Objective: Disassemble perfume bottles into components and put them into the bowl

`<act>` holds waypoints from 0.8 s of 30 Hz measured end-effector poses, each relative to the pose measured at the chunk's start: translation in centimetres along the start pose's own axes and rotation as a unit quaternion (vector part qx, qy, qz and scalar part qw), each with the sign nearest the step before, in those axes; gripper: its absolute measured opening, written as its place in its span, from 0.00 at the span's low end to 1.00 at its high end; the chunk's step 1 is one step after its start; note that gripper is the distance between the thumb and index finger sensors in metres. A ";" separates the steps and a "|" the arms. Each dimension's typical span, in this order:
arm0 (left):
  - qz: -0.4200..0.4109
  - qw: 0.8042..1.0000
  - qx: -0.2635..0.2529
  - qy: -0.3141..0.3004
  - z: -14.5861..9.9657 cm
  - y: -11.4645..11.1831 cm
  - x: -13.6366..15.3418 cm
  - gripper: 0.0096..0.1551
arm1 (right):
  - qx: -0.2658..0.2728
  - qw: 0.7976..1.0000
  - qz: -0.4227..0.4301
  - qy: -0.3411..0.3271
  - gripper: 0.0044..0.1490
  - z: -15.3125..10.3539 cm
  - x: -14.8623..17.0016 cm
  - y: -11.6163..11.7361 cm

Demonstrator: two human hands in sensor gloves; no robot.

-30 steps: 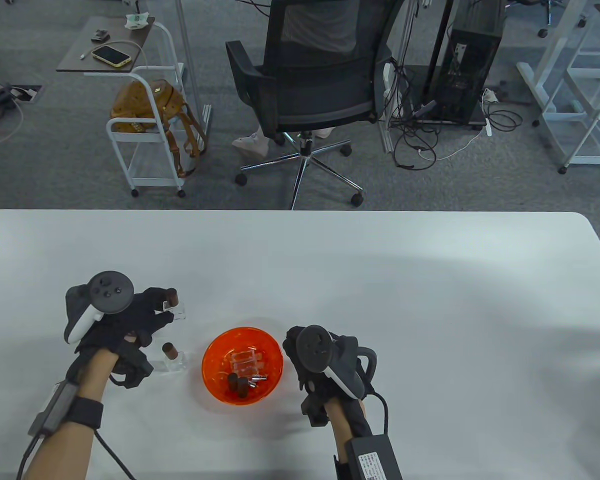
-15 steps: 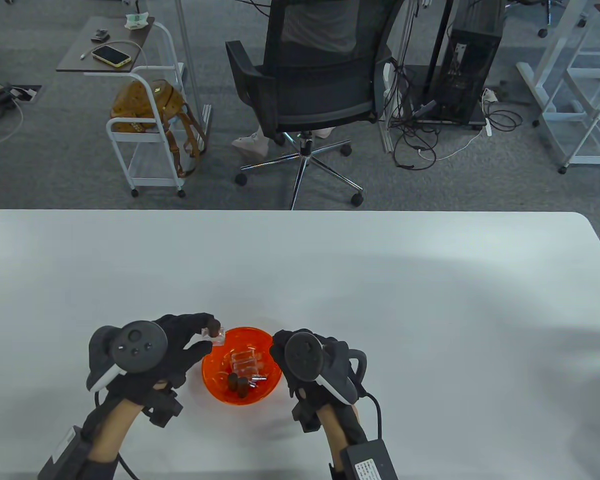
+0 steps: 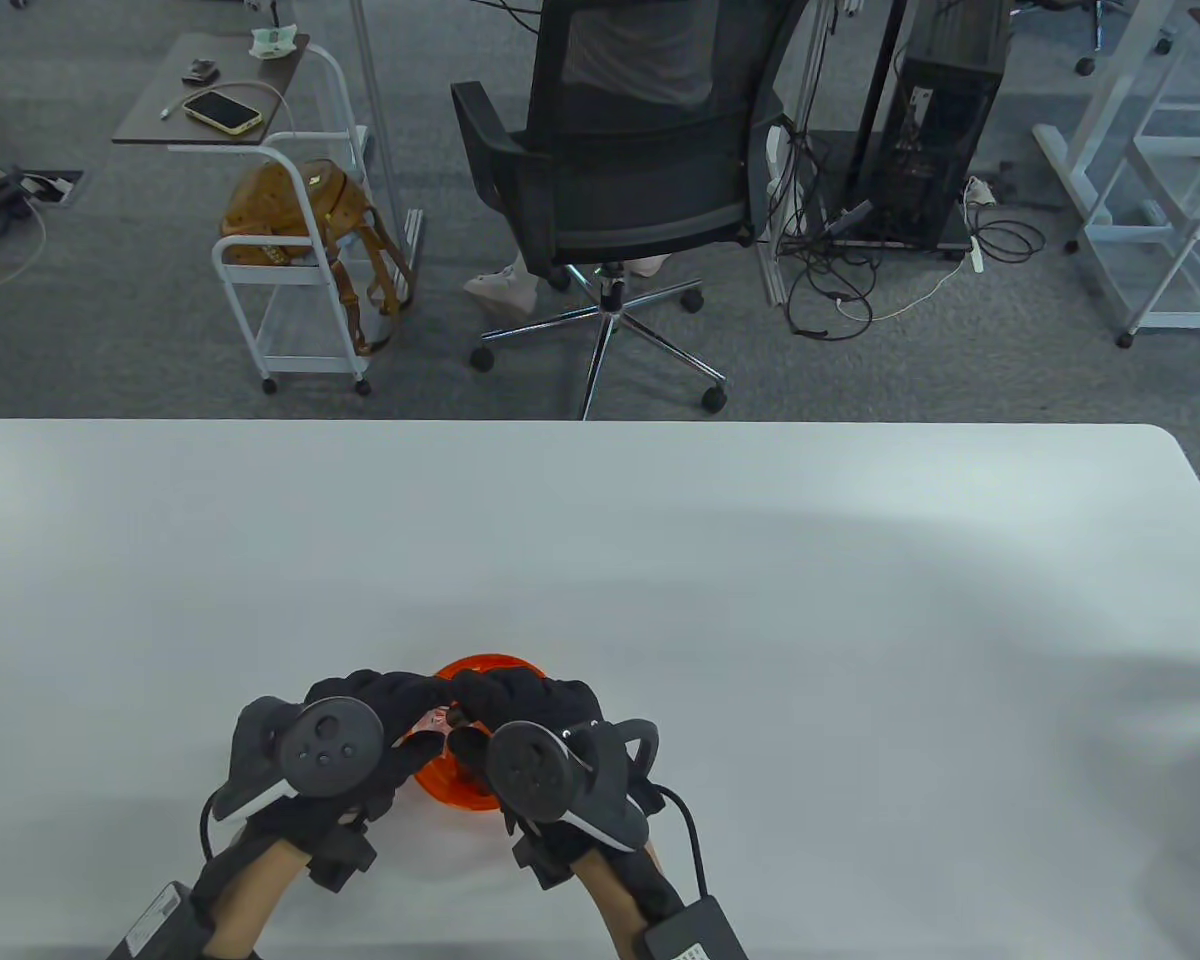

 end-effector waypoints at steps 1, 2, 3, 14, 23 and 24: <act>0.001 1.000 0.001 -0.002 0.0 -0.1 -0.1 0.30 | -0.003 1.000 0.004 0.002 0.32 0.0 0.1 0.1; 0.001 1.000 0.005 -0.002 0.0 -0.2 -0.1 0.30 | 0.001 1.000 0.015 0.004 0.32 0.0 0.2 -0.1; -0.004 1.000 0.003 -0.002 0.0 -0.1 -0.1 0.30 | 0.011 1.000 0.022 0.008 0.32 0.0 0.4 -0.4; -0.059 0.996 -0.008 0.064 -0.3 0.6 3.5 0.30 | -0.115 0.986 -0.111 0.038 0.31 0.1 2.9 3.5; -0.082 0.995 -0.014 0.060 -0.3 0.6 3.6 0.31 | -0.154 0.962 -0.223 0.020 0.31 -0.3 1.7 7.7; -0.082 0.995 -0.014 0.058 -0.3 0.6 3.5 0.31 | -0.158 0.961 -0.228 0.020 0.32 -0.3 1.6 7.9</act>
Point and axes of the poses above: the tracker on the back of each hand, its own x axis roughly to the little-finger side, its own z axis roughly from the wrist to the fingertips, y = z × x, the point moved 5 cm from there along z, roughly from the wrist to the fingertips, and after that the axes turned 1 degree about x, right-handed, at the moved point
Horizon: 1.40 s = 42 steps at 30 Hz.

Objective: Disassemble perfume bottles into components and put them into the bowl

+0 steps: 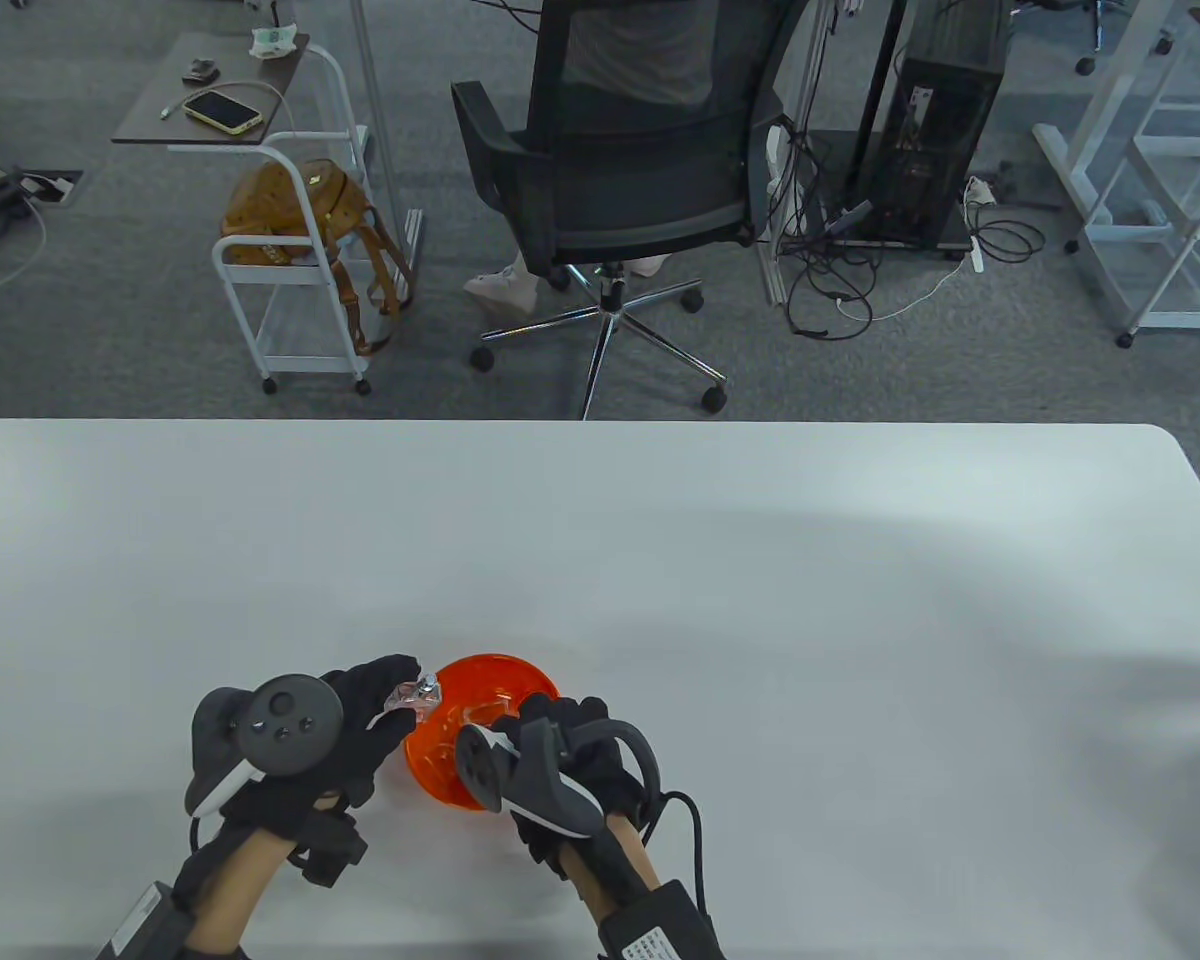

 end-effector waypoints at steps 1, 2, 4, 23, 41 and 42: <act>0.000 1.000 0.001 -0.001 0.0 0.0 0.0 0.31 | -0.003 1.000 0.000 0.000 0.32 0.0 0.0 0.1; 0.001 1.000 0.001 -0.002 0.0 -0.1 -0.1 0.31 | -0.009 1.000 0.002 0.001 0.32 0.0 0.0 0.2; 0.002 1.000 0.003 -0.004 0.0 -0.1 -0.2 0.31 | -0.015 1.000 0.012 0.004 0.32 0.0 0.2 0.2; 0.060 0.997 0.026 -0.051 -0.1 -2.4 -3.2 0.31 | 0.096 0.953 0.286 0.043 0.29 -1.0 3.7 -4.0; 0.058 0.995 0.020 -0.074 -0.2 -2.6 -4.0 0.31 | 0.093 0.958 0.271 0.019 0.28 -1.2 2.8 -4.2; 0.054 0.996 0.018 -0.073 -0.2 -2.5 -3.9 0.31 | 0.094 0.958 0.271 0.017 0.30 -1.3 2.8 -4.3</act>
Point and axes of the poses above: the tracker on the back of each hand, its own x axis roughly to the little-finger side, its own z axis roughly from the wrist to the fingertips, y = z × x, the point moved 5 cm from there along z, roughly from the wrist to the fingertips, and after that the axes turned 1 degree about x, right-handed, at the moved point
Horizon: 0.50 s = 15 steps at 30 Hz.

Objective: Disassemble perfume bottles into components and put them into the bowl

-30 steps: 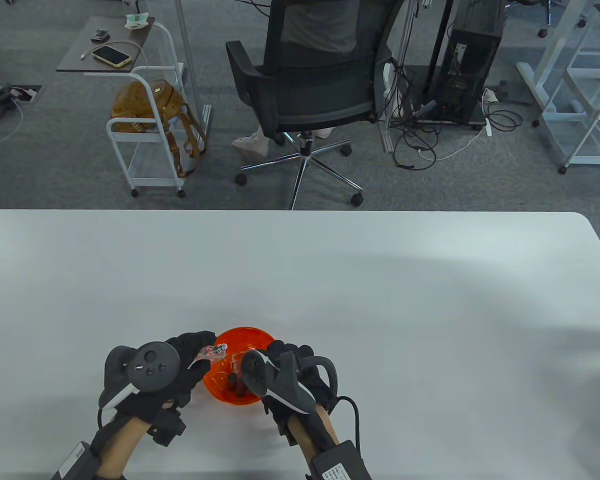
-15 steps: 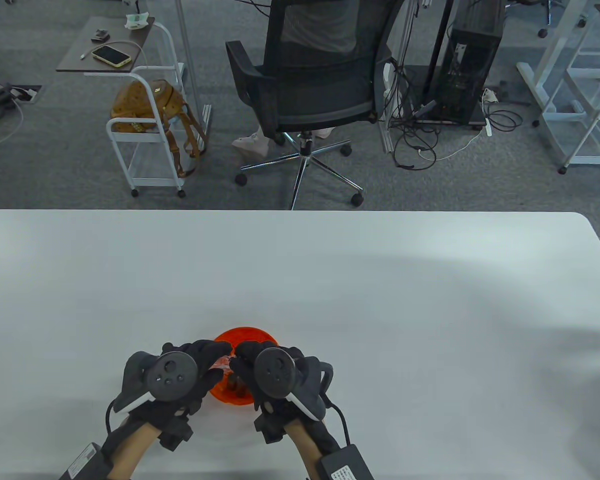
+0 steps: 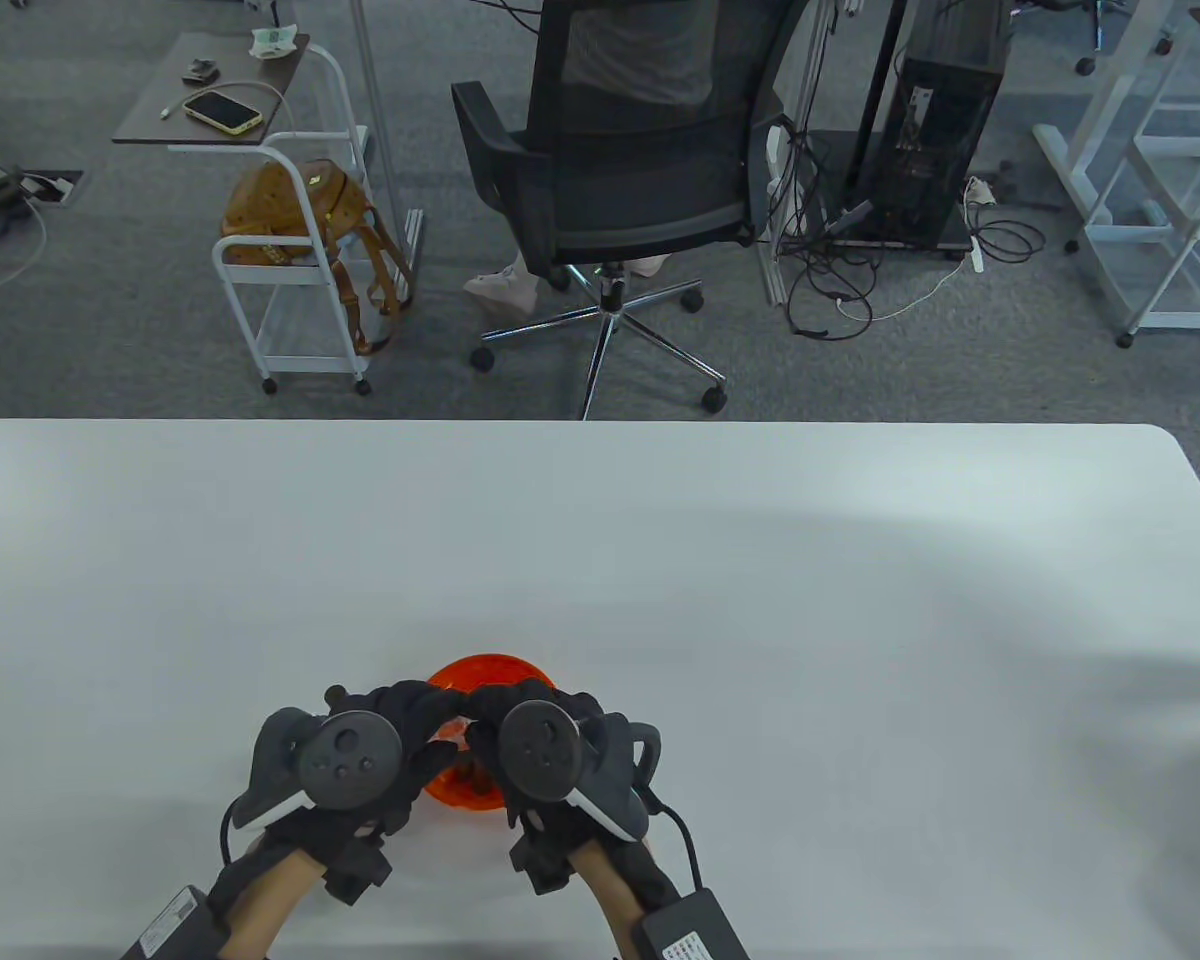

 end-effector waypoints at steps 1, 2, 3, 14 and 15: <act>-0.011 1.000 -0.001 0.002 0.0 0.1 0.2 0.31 | 0.004 1.000 -0.001 -0.001 0.30 0.0 -0.1 -0.1; -0.015 1.000 -0.002 0.004 -0.1 0.1 0.3 0.31 | 0.007 1.000 -0.001 0.001 0.30 0.0 -0.2 -0.1; -0.019 1.000 -0.004 0.004 -0.2 0.3 0.4 0.31 | 0.020 1.000 -0.005 0.002 0.29 -0.1 -0.2 -0.3; -0.015 1.000 0.005 -0.003 -0.2 0.1 0.2 0.31 | 0.033 0.999 -0.024 -0.008 0.27 -0.2 -0.5 -0.4; -0.015 1.000 0.002 -0.006 -0.2 0.1 0.1 0.31 | 0.034 0.999 -0.026 -0.008 0.26 -0.2 -0.6 -0.4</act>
Point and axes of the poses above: the tracker on the back of each hand, its own x axis roughly to the little-finger side, its own z axis roughly from the wrist to the fingertips, y = z × x, the point moved 5 cm from there along z, roughly from the wrist to the fingertips, and after that the axes turned 1 degree about x, right-handed, at the moved point
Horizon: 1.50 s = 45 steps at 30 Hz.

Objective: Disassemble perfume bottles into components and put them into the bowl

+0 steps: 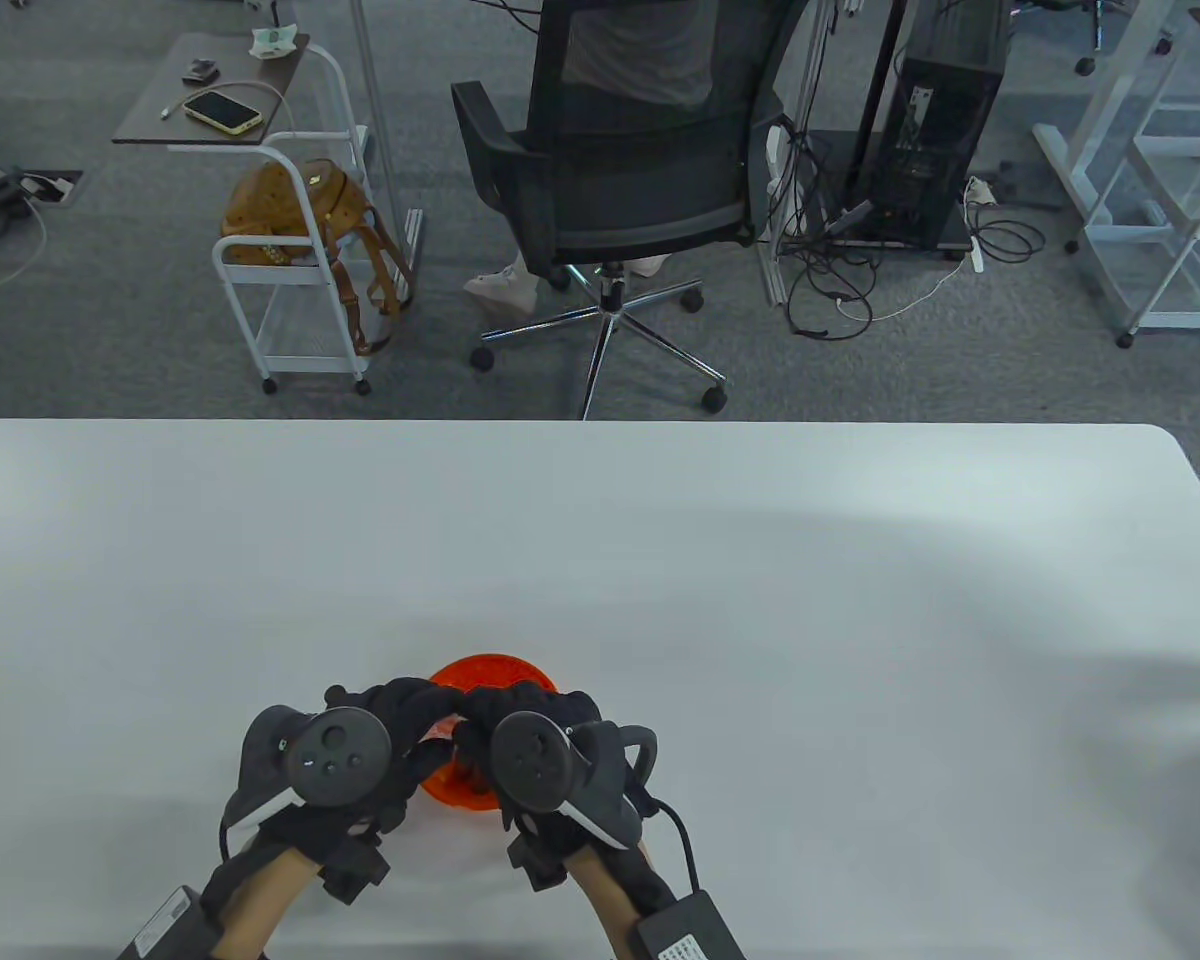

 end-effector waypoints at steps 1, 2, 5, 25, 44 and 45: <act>0.000 1.000 -0.002 -0.001 0.0 0.0 -0.1 0.31 | -0.004 1.000 -0.001 -0.004 0.26 0.0 0.0 0.0; 0.005 1.000 -0.004 0.001 0.1 0.1 -0.1 0.31 | -0.016 1.000 0.003 -0.008 0.28 0.0 -0.1 0.2; -0.005 1.000 -0.008 0.004 0.0 0.2 0.1 0.31 | -0.018 1.000 0.008 -0.007 0.30 0.0 -0.2 0.2; -0.007 1.000 -0.008 0.006 0.0 0.2 0.5 0.30 | -0.001 1.000 -0.007 -0.013 0.29 -0.1 -0.4 0.0; -0.009 1.000 -0.003 0.009 0.0 0.1 0.7 0.30 | -0.001 1.000 -0.019 -0.022 0.28 -0.3 -0.7 0.0; -0.013 1.000 -0.004 0.006 0.0 0.1 0.7 0.30 | 0.002 1.000 -0.021 -0.023 0.27 -0.2 -0.7 0.0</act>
Point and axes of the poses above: the tracker on the back of each hand, its own x axis roughly to the little-finger side, its own z axis roughly from the wrist to the fingertips, y = z × x, the point moved 5 cm from there along z, roughly from the wrist to the fingertips, and after that the axes turned 1 degree about x, right-handed, at the moved point
